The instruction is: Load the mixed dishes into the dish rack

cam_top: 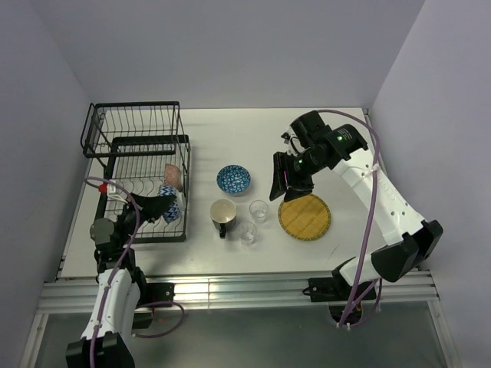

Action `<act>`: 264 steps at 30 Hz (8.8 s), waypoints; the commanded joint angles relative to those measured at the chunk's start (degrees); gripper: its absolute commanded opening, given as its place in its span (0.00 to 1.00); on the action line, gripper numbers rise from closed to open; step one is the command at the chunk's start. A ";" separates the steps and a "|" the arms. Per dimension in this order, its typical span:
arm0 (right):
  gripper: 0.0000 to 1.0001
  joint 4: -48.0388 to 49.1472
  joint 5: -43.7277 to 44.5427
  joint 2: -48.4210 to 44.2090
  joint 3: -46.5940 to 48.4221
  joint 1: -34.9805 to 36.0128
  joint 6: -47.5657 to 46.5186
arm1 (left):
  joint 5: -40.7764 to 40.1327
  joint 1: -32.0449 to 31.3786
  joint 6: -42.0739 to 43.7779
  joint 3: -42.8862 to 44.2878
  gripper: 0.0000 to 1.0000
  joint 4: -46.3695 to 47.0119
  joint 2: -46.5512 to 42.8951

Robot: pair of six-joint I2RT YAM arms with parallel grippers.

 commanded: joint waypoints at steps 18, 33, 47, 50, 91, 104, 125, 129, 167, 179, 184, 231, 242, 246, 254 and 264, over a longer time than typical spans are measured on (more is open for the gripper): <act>0.56 1.07 -8.15 -4.83 0.83 2.25 -0.91 | -4.94 11.41 11.02 15.12 0.00 -30.28 -1.54; 0.55 0.46 -8.50 -3.42 0.92 4.18 -1.53 | -4.50 17.75 -0.40 5.38 0.00 -5.70 5.40; 0.55 0.63 -9.73 -2.90 1.80 6.91 -1.44 | -5.82 17.84 -6.82 8.53 0.00 16.09 24.82; 0.55 0.46 -9.47 -3.16 1.80 7.26 -1.44 | -5.38 17.84 -7.79 10.20 0.00 20.94 28.86; 0.55 0.19 -7.98 -0.35 2.94 7.26 -1.44 | 3.14 12.04 -7.63 22.69 0.11 35.20 62.80; 0.55 0.81 -8.94 -0.17 1.98 6.91 -1.18 | 6.04 12.30 -3.04 23.93 0.23 28.14 65.87; 0.54 8.28 -1.67 12.90 7.42 6.65 4.54 | 3.67 16.07 5.21 19.53 0.99 12.52 52.71; 0.54 10.73 4.23 18.28 10.15 5.15 4.98 | 4.81 18.36 7.94 17.68 0.99 7.41 48.04; 0.00 13.21 14.96 35.44 22.28 0.05 4.63 | -26.90 -35.27 40.62 77.61 0.82 -57.27 36.59; 0.00 6.35 4.87 7.84 3.56 1.55 1.47 | -51.51 -70.04 60.49 89.66 0.81 -76.44 51.72; 0.00 4.59 0.38 0.98 -1.09 1.63 1.02 | -61.08 -75.05 63.40 89.58 0.86 -80.39 52.95; 0.00 4.24 -1.21 -0.17 3.56 9.98 7.96 | -60.92 -83.85 61.73 80.08 0.72 -87.25 54.62; 0.25 4.33 -2.44 0.18 6.01 10.51 7.27 | -59.10 -79.47 57.87 76.75 0.00 -82.34 48.41; 0.53 3.10 -1.30 1.67 9.70 10.51 6.12 | -49.01 -68.69 53.83 71.13 0.00 -74.27 39.26; 0.62 0.11 2.84 4.40 15.33 7.88 4.89 | -42.47 -53.28 46.62 57.77 0.00 -66.43 21.51; 0.59 3.36 -2.97 0.62 4.44 7.17 4.10 | -39.83 -31.50 37.22 38.87 0.00 -56.16 3.13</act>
